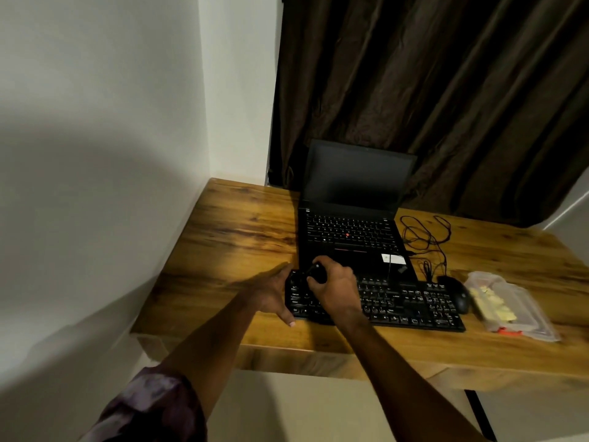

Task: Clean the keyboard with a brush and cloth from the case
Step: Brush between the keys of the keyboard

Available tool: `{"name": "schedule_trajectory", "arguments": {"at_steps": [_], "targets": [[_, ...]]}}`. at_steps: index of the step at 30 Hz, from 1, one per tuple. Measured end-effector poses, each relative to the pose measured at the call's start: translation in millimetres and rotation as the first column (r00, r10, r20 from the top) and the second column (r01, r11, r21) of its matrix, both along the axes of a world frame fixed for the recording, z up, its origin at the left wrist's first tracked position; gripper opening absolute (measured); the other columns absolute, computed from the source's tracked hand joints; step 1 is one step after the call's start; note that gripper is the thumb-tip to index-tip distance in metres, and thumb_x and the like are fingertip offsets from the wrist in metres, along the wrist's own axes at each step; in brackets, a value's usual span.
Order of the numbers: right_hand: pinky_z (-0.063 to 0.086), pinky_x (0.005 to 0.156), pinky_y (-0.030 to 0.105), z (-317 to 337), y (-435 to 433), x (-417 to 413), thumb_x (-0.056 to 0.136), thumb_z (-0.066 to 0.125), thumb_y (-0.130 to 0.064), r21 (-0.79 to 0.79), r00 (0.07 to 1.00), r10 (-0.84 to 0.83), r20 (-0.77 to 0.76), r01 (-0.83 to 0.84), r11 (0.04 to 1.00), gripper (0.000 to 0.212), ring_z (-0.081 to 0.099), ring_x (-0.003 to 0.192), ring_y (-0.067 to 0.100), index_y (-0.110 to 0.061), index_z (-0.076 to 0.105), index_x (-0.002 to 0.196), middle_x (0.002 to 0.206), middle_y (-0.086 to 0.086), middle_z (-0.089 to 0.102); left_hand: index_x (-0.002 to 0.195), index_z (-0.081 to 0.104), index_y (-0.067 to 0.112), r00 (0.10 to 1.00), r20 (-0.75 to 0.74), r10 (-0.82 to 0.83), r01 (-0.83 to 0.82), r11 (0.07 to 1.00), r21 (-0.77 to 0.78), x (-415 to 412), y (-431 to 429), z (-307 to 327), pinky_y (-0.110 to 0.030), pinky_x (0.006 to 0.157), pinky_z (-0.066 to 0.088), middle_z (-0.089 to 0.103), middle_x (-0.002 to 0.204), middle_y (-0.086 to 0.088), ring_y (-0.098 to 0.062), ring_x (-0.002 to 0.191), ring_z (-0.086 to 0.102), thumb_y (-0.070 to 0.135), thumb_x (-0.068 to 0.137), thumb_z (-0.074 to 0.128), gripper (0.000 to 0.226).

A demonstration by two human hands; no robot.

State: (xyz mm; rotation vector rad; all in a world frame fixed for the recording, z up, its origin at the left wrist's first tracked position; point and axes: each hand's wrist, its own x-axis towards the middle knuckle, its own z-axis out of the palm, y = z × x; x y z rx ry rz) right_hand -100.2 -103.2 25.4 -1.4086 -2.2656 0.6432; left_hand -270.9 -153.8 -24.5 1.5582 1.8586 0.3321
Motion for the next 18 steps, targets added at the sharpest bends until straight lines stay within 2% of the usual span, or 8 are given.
{"name": "schedule_trajectory", "arguments": {"at_steps": [3,4,6,8,11,13,15,18], "targets": [[0.049,0.063,0.007,2.7,-6.8,-7.6,0.085,0.073,-0.02,-0.059,0.994,0.029,-0.11,-0.036,0.998,0.03,0.057,0.073,-0.006,-0.026,0.064,0.113,0.084,-0.015,0.059,0.159,-0.007,0.022,1.0,-0.01,0.005,-0.005,1.0,-0.026,0.2,0.3,0.1,-0.037,0.118,0.031,0.013,0.167,0.002,-0.023,0.15,0.022,0.044,0.052,0.096,0.15],[0.05,0.06,0.006,2.9,-5.7,-6.6,0.085,0.074,-0.019,-0.069,0.99,0.021,-0.141,-0.031,0.997,0.029,0.058,0.071,-0.007,-0.024,0.065,0.112,0.086,-0.012,0.063,0.159,-0.007,0.023,1.0,-0.011,0.005,-0.005,1.0,-0.024,0.2,0.2,0.5,-0.037,0.117,0.031,0.013,0.167,0.002,-0.023,0.15,0.022,0.044,0.052,0.096,0.15],[0.058,0.061,0.019,1.9,0.1,2.1,0.083,0.076,-0.02,-0.063,0.987,-0.023,-0.162,0.013,0.998,0.03,0.062,0.07,0.0,-0.024,0.066,0.111,0.092,-0.003,0.068,0.159,-0.006,0.026,1.0,-0.024,0.007,-0.007,1.0,-0.018,0.7,-0.7,3.6,-0.04,0.117,0.033,0.013,0.167,0.003,-0.024,0.149,0.024,0.043,0.05,0.096,0.151],[0.061,0.067,0.03,4.2,6.4,14.4,0.083,0.076,-0.026,-0.042,0.989,-0.07,-0.131,0.065,0.997,0.033,0.058,0.072,0.003,-0.029,0.063,0.112,0.091,-0.006,0.061,0.159,-0.005,0.025,0.999,-0.035,0.0,0.0,1.0,0.009,1.3,-1.5,5.1,-0.043,0.116,0.034,0.017,0.166,0.004,-0.025,0.148,0.027,0.042,0.049,0.097,0.151],[0.057,0.062,0.027,6.4,13.3,29.9,0.086,0.074,-0.028,-0.032,0.991,-0.125,-0.054,0.124,0.992,0.035,0.056,0.071,0.006,-0.031,0.059,0.118,0.088,-0.008,0.049,0.159,-0.003,0.023,1.0,-0.014,-0.004,0.005,0.999,0.033,1.4,-2.1,5.7,-0.044,0.115,0.034,0.018,0.165,0.003,-0.025,0.148,0.027,0.038,0.049,0.098,0.149],[0.059,0.067,0.03,8.3,11.7,27.5,0.087,0.073,-0.027,0.0,0.993,-0.112,-0.037,0.112,0.994,0.038,0.059,0.069,0.008,-0.025,0.06,0.123,0.096,0.0,0.06,0.159,0.001,0.023,1.0,-0.023,-0.011,0.012,0.999,0.035,1.3,-0.9,5.8,-0.042,0.114,0.036,0.02,0.164,0.004,-0.024,0.146,0.029,0.038,0.049,0.098,0.147],[0.055,0.07,0.025,8.0,5.5,16.5,0.087,0.073,-0.025,0.02,0.997,-0.057,-0.054,0.058,0.998,0.038,0.051,0.063,0.002,-0.022,0.062,0.123,0.093,0.0,0.063,0.159,0.002,0.023,0.999,-0.042,-0.017,0.019,0.999,0.038,2.0,0.0,6.9,-0.04,0.114,0.036,0.021,0.164,0.004,-0.023,0.146,0.03,0.039,0.051,0.097,0.145],[0.043,0.058,0.004,5.7,-2.6,0.2,0.085,0.074,-0.019,-0.012,0.992,0.008,-0.124,-0.01,1.0,0.033,0.051,0.065,-0.005,-0.022,0.065,0.117,0.092,-0.007,0.063,0.159,-0.001,0.023,0.999,-0.037,-0.018,0.02,0.999,0.042,2.5,0.1,6.0,-0.035,0.115,0.033,0.018,0.165,0.004,-0.023,0.147,0.027,0.037,0.055,0.096,0.143]]}}
